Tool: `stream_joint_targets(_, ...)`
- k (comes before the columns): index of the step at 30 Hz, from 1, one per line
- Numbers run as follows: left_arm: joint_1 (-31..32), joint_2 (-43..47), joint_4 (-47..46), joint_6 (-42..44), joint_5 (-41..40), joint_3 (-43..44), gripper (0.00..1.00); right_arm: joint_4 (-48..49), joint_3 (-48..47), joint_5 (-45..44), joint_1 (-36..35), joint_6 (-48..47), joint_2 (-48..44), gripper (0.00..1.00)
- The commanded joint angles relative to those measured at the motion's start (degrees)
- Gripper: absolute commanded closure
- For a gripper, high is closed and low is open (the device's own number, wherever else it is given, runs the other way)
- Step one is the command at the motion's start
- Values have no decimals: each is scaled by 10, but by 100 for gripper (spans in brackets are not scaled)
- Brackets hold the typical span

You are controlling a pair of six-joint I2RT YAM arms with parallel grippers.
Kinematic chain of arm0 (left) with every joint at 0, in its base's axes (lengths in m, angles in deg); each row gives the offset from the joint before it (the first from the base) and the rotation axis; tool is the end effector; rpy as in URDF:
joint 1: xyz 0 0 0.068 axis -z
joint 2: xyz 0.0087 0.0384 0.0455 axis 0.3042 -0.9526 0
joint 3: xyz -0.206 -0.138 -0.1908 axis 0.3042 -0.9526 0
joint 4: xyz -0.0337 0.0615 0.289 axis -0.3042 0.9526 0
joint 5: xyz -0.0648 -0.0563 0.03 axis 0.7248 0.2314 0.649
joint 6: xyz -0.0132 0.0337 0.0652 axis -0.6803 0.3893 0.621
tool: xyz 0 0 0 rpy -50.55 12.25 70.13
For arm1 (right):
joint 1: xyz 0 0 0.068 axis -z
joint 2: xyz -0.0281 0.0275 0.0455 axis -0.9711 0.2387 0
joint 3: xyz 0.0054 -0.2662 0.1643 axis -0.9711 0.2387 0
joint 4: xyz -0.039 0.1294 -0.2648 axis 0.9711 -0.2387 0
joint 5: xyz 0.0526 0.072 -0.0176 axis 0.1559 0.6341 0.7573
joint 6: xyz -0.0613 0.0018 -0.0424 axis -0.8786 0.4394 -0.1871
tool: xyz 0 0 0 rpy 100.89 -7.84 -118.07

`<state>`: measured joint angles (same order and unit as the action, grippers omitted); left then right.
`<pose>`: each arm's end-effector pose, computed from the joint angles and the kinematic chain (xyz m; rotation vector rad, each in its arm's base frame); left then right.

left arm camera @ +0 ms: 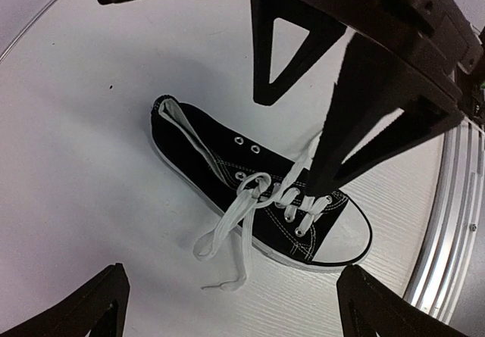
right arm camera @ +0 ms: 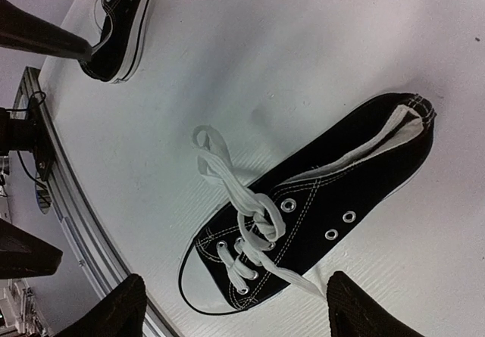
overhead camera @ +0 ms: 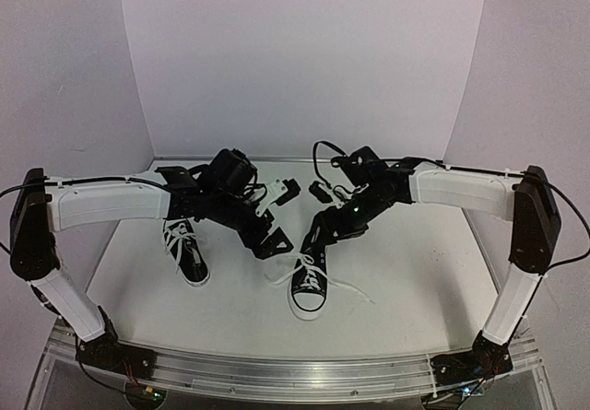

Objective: Tie the shoes

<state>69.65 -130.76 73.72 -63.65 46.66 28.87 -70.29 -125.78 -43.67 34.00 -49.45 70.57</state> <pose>0.2443 -0.3320 0.2761 1.2941 2.0476 -0.5974 0.3091 0.3220 0.2490 -0.9658 2.4819 0.9863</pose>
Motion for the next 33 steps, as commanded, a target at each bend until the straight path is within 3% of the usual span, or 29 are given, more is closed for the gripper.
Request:
stream_joint_targets(1,-18,-8,-53,1,57,-1,2,-5,-37,59,39,-11,7,17)
stream_joint_targets(4,-22,-13,-79,-8,72,-4,2,-3,-41,11,43,11,-23,2)
stream_joint_targets(10,-23,-19,-57,18,60,-4,2,43,-13,8,45,-4,-88,2)
stream_joint_targets(16,-23,15,-54,36,35,-38,3,-48,-56,53,45,-84,-10,2)
stream_joint_targets(21,-23,8,-74,64,46,-57,5,-52,-79,44,45,-131,21,18)
stream_joint_targets(26,-23,-40,-59,121,54,-31,13,-68,-102,56,40,-161,63,43)
stream_joint_targets(33,-38,-93,-75,183,88,-9,27,-69,-111,91,39,-169,104,57)
